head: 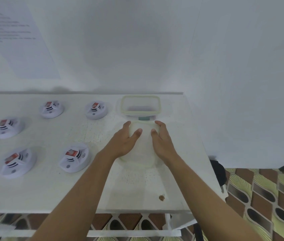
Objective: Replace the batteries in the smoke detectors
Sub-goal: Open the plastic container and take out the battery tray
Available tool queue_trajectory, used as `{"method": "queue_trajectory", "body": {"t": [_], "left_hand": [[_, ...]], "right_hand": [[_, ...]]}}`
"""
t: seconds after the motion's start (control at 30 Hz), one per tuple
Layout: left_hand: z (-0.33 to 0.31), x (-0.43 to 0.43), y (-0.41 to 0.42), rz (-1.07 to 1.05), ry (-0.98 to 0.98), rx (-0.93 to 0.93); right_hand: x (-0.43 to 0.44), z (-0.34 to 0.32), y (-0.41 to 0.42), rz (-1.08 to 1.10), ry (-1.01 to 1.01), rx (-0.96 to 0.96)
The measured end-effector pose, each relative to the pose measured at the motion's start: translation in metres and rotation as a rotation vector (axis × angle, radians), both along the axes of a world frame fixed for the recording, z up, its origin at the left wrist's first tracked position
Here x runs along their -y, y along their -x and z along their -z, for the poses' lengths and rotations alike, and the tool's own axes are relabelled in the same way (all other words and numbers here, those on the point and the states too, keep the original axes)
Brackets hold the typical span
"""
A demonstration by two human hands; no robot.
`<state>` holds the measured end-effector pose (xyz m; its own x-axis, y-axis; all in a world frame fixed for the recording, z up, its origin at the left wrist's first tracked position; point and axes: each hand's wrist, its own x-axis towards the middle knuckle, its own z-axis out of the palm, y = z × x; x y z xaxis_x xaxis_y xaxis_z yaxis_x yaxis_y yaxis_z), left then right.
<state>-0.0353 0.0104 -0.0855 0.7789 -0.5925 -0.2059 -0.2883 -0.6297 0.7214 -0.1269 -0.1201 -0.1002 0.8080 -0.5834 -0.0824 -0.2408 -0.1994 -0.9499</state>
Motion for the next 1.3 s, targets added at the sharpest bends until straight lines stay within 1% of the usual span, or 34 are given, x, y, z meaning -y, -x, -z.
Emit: {"method": "queue_trajectory", "body": {"t": [0.1,0.27,0.4,0.47,0.57,0.7,0.8,0.87,0.93,1.0,1.07,1.13,1.2,1.3], "left_hand": [[0.002,0.005,-0.002,-0.02,0.08,-0.036],[0.008,0.0,-0.008,-0.051,0.201,-0.201],[0.011,0.001,-0.008,-0.068,0.289,-0.278],[0.012,0.001,-0.009,-0.081,0.323,-0.303],[0.013,0.0,-0.012,-0.121,0.359,-0.27],[0.014,0.0,-0.014,-0.126,0.292,-0.225],[0.01,0.004,-0.016,-0.087,0.208,-0.112],[0.004,0.005,-0.017,-0.024,0.204,-0.026],[-0.002,0.005,-0.018,0.06,0.198,0.011],[-0.004,0.002,-0.021,0.093,0.158,0.04],[-0.006,-0.005,-0.025,0.04,0.151,0.033],[-0.009,-0.011,-0.029,-0.059,0.143,0.029],[-0.01,-0.015,-0.03,-0.142,0.085,0.043],[-0.008,-0.017,-0.023,-0.213,0.031,-0.009]], "right_hand": [[0.001,0.003,-0.001,-0.003,-0.008,0.0],[0.003,0.004,0.0,-0.01,-0.045,0.022],[0.002,0.007,-0.001,-0.007,-0.048,0.021],[0.003,0.008,-0.001,-0.005,-0.044,0.021],[0.004,0.007,-0.002,-0.005,-0.044,0.007],[0.004,0.005,-0.002,-0.013,-0.05,-0.003],[0.007,0.003,-0.001,-0.047,-0.052,-0.016],[0.012,0.002,-0.003,-0.094,-0.068,-0.042],[0.02,0.0,-0.005,-0.164,-0.087,-0.072],[0.027,-0.005,-0.004,-0.209,-0.109,-0.084],[0.033,-0.01,-0.001,-0.194,-0.105,-0.089],[0.037,-0.011,0.003,-0.144,-0.083,-0.096],[0.038,-0.01,0.008,-0.09,-0.063,-0.104],[0.037,-0.008,0.016,-0.026,-0.056,-0.085]]}}
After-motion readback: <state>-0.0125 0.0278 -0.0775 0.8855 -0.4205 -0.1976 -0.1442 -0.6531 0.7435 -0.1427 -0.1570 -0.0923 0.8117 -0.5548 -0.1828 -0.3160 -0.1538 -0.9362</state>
